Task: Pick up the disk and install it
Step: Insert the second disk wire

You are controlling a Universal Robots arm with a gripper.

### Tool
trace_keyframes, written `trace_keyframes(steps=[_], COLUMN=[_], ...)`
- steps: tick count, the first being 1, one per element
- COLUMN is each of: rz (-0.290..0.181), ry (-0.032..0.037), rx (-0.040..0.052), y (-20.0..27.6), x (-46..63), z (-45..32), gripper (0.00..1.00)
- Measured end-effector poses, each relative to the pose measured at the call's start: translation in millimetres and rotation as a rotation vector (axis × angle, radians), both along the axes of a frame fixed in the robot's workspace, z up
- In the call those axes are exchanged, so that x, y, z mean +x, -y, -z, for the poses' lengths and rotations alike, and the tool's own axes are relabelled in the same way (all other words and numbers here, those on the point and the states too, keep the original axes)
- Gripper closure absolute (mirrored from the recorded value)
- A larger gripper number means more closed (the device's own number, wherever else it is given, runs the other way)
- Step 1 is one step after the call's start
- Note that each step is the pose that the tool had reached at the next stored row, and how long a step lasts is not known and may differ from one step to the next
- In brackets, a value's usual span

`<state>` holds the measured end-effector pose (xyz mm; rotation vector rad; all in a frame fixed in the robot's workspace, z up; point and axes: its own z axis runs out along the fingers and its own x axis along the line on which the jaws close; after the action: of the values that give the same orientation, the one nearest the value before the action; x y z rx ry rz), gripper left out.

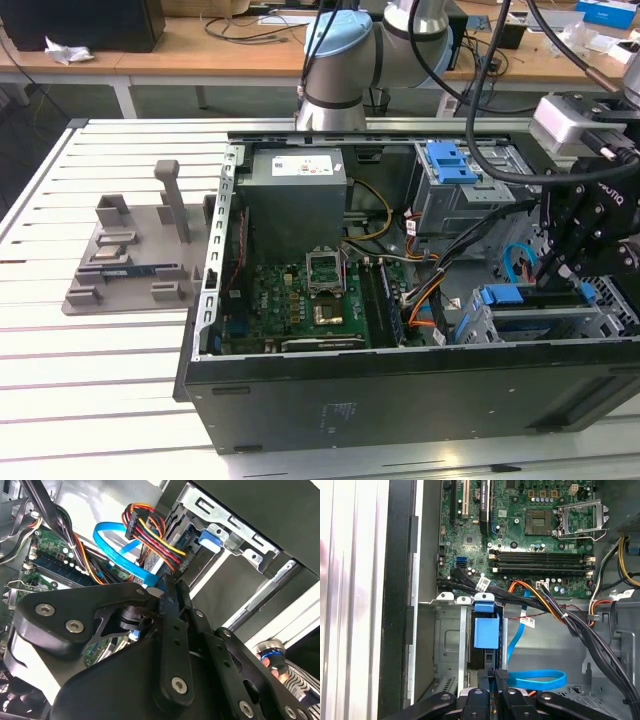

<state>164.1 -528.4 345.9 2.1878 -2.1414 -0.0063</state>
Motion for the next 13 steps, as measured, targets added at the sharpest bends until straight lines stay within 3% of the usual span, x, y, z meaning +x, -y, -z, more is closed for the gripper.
trace_keyframes(steps=[13], rz=[0.0], ry=[-0.0009], rx=[0.0032], y=[1.9], x=[-2.7], z=[1.7], gripper=[0.84])
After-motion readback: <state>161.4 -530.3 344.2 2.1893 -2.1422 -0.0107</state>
